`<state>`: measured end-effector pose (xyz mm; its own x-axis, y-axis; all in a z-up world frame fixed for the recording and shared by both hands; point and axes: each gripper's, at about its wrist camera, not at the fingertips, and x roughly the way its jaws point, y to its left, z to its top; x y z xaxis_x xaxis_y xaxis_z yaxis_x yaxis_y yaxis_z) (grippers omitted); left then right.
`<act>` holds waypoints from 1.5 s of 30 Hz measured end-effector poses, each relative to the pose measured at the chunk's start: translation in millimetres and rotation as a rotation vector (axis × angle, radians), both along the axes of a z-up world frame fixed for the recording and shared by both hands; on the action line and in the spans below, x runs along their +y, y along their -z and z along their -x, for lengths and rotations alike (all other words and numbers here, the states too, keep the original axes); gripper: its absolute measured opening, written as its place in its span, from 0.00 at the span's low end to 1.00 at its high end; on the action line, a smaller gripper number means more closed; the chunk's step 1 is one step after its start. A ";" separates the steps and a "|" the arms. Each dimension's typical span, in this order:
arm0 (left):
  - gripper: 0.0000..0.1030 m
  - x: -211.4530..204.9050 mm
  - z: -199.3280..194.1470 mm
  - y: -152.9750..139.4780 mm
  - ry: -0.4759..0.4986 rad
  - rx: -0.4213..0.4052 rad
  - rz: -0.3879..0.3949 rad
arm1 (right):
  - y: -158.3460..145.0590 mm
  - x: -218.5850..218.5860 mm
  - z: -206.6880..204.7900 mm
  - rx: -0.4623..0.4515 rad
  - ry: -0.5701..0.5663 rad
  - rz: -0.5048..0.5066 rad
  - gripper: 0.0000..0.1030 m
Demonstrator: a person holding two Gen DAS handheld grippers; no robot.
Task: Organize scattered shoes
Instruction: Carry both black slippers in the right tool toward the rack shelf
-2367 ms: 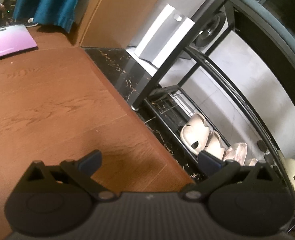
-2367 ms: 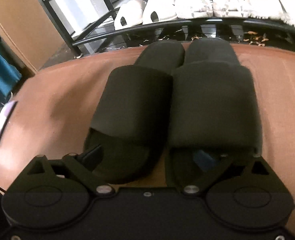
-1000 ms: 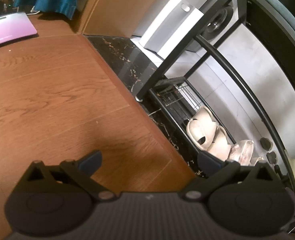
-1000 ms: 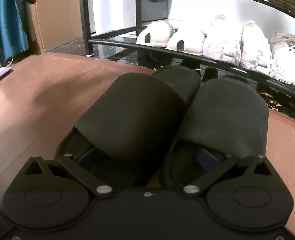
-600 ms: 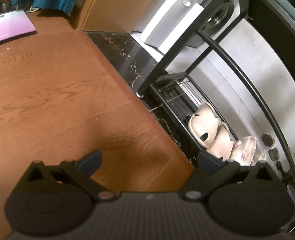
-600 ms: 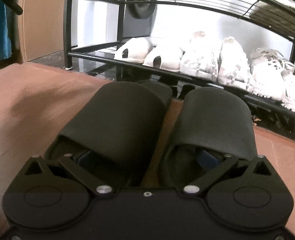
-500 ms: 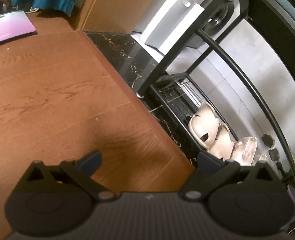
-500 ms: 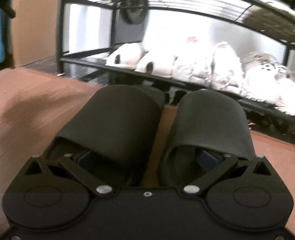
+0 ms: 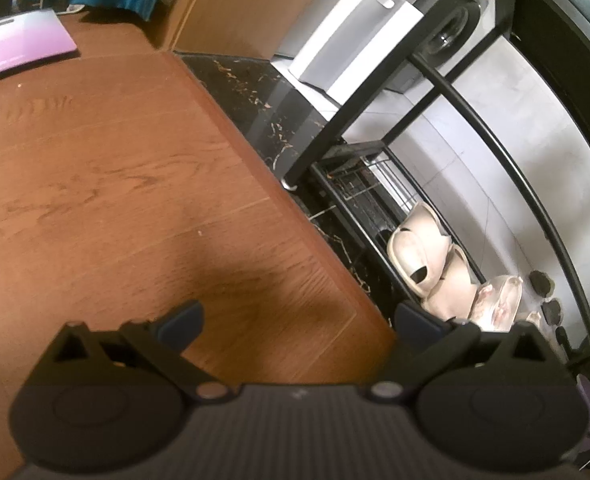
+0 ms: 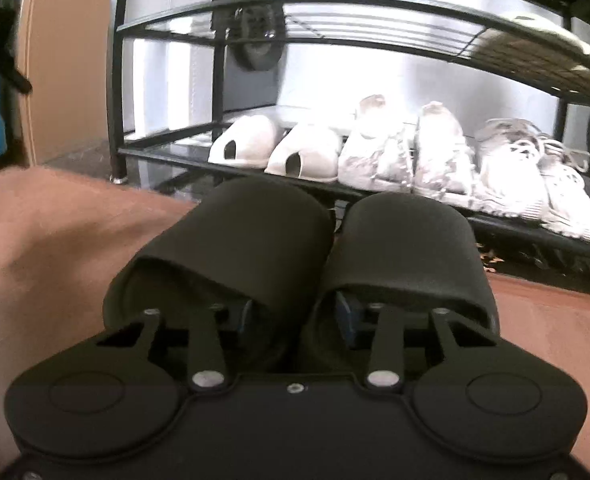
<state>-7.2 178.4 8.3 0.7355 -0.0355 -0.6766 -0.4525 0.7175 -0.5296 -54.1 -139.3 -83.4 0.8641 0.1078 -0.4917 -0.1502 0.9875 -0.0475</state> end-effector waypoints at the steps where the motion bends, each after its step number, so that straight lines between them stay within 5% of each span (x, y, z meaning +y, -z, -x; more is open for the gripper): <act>1: 0.99 1.0 0.7 0.2 -0.004 0.001 0.008 | -1.7 0.3 5.0 0.007 -0.008 -0.001 0.40; 12: 0.99 -0.1 18.1 -17.3 -0.029 -0.071 0.001 | -50.8 3.8 50.9 -0.027 -0.150 0.004 0.40; 21: 0.99 -13.6 22.8 -31.3 -0.011 -0.072 -0.096 | -84.1 3.9 73.6 -0.084 -0.076 -0.070 0.42; 25: 0.99 -9.2 30.5 -36.7 -0.076 -0.083 -0.093 | -114.1 2.5 80.0 -0.080 -0.061 -0.169 0.42; 28: 0.99 -5.6 37.0 -40.1 -0.123 -0.100 -0.103 | -128.4 2.5 85.6 -0.164 -0.072 -0.123 0.42; 34: 0.99 -3.9 36.0 -39.3 -0.131 -0.093 -0.106 | -165.6 -3.5 64.4 -0.294 -0.081 -0.089 0.42; 45: 0.99 -2.4 22.8 -25.5 -0.118 -0.051 -0.104 | -192.4 -2.5 50.1 -0.250 -0.112 -0.120 0.44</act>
